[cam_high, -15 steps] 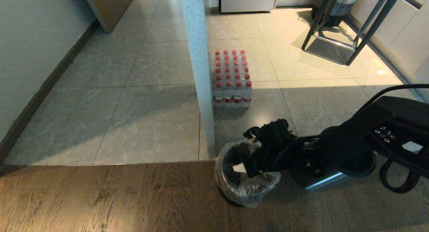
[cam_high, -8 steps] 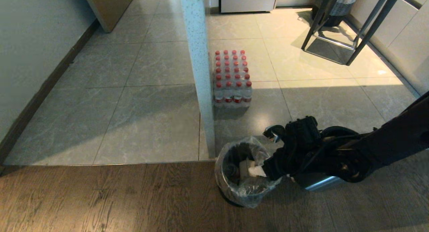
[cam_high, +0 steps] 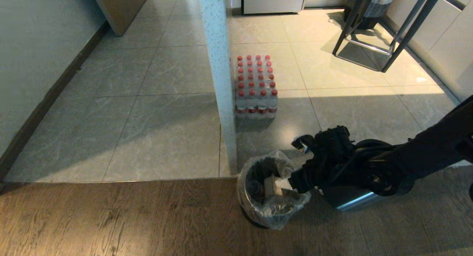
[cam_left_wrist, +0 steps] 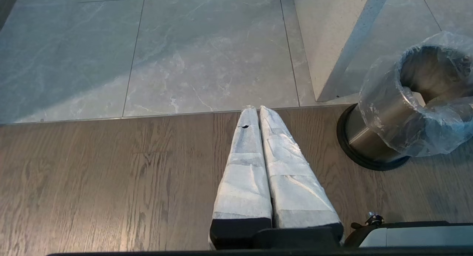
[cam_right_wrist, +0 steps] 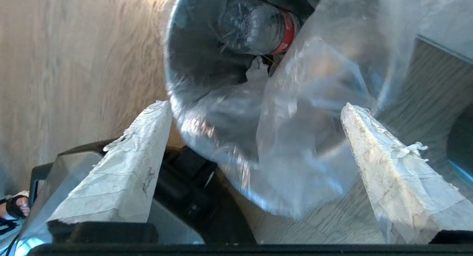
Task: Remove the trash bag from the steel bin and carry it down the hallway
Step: Pick up the trash bag
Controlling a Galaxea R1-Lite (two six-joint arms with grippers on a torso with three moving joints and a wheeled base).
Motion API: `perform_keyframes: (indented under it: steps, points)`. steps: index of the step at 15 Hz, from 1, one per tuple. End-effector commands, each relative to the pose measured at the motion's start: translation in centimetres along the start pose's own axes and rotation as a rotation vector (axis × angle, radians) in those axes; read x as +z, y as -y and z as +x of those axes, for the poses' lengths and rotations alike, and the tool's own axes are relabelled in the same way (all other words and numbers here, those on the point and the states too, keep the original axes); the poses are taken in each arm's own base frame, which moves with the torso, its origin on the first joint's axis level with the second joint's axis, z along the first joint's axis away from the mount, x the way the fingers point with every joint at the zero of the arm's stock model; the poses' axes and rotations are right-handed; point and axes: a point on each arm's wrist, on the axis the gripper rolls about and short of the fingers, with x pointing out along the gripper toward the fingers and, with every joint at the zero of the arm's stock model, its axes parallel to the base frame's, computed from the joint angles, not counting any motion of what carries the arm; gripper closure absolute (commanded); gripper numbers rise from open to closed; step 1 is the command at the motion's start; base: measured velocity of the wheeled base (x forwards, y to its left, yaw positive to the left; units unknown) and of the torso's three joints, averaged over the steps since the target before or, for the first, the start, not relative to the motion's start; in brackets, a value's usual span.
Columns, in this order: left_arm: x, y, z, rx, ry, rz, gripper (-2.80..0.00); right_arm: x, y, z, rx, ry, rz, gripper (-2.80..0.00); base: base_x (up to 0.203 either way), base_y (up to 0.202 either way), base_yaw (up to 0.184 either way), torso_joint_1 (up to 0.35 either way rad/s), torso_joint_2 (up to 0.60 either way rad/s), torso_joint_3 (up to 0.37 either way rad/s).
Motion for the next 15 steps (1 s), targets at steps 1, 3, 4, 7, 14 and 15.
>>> perform_keyframes:
  steps: [1, 3, 4, 7, 14, 15]
  points:
    - [0.0, 0.0, 0.0, 0.000, 0.000, 0.000, 0.00, -1.1, 0.5, 2.7, 0.004, -0.058, 0.006, -2.80, 0.000, 0.000, 0.000, 0.000, 0.00, 0.000]
    - [0.0, 0.0, 0.0, 0.000, 0.000, 0.000, 0.00, -1.0, 0.3, 4.2, 0.008, -0.054, -0.004, -2.80, 0.000, 0.000, 0.000, 0.000, 0.00, 0.000]
    - [0.0, 0.0, 0.0, 0.000, 0.000, 0.000, 0.00, -0.9, 0.1, 4.9, 0.015, -0.053, -0.010, -2.80, 0.000, 0.000, 0.000, 0.000, 0.00, 0.000]
    - [0.0, 0.0, 0.0, 0.000, 0.000, 0.000, 0.00, -0.4, -0.8, 7.1, 0.036, -0.040, -0.036, -2.80, 0.000, 0.000, 0.000, 0.000, 0.00, 0.000]
    - [0.0, 0.0, 0.0, 0.000, 0.000, 0.000, 0.00, -1.2, -1.0, 10.8, -0.001, -0.024, -0.056, -2.80, 0.000, 0.000, 0.000, 0.000, 0.00, 0.000]
    - [0.0, 0.0, 0.0, 0.000, 0.000, 0.000, 0.00, -1.2, -0.9, 11.1, -0.003, -0.021, -0.061, -2.80, 0.000, 0.000, 0.000, 0.000, 0.00, 0.000]
